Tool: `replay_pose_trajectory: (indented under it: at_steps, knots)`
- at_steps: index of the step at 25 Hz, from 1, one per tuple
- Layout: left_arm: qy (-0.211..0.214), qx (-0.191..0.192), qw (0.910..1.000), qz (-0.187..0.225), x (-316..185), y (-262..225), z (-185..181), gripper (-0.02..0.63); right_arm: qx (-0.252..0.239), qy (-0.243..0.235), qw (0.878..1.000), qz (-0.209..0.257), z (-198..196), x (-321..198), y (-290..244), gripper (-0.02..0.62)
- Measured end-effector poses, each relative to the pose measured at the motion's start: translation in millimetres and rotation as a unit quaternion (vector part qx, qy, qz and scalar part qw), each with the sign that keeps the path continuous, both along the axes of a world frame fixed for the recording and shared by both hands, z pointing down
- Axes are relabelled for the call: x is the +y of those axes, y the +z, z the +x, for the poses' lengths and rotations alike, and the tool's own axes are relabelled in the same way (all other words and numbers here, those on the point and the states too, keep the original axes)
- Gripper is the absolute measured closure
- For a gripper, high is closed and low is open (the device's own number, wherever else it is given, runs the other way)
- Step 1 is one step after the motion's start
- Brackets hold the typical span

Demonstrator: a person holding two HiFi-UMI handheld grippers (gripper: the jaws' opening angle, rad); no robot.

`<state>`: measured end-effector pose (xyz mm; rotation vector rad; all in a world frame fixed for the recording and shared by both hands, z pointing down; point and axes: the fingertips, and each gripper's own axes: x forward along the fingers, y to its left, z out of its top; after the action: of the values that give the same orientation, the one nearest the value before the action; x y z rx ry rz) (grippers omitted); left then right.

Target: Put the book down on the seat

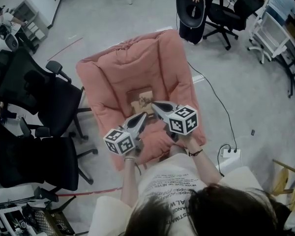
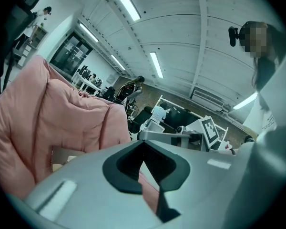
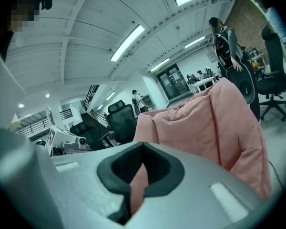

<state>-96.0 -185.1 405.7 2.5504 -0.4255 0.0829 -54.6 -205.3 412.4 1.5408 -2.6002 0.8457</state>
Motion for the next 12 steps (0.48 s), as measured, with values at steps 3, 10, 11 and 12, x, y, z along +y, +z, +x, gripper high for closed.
replay_pose_trajectory:
  at_steps: [3, 10, 11, 12]
  knots:
    - [0.000, 0.001, 1.0000, 0.002, -1.8, -1.4, -2.6, 0.603, 0.001, 0.001, 1.000, 0.004, -2.2, -0.4, -2.4, 0.593]
    - [0.004, -0.004, 1.0000, 0.002, 1.0, 1.5, -1.9, 0.603, -0.002, 0.002, 1.000, 0.007, -0.6, 2.6, -2.7, 0.594]
    - [0.005, -0.004, 1.0000, 0.002, 1.1, 1.8, -2.1, 0.603, -0.002, 0.002, 1.000, 0.007, -0.9, 2.4, -2.5, 0.594]
    - [0.005, -0.004, 1.0000, 0.001, 1.0, 1.9, -2.5, 0.603, -0.002, 0.002, 1.000, 0.007, -1.3, 2.0, -2.5, 0.592]
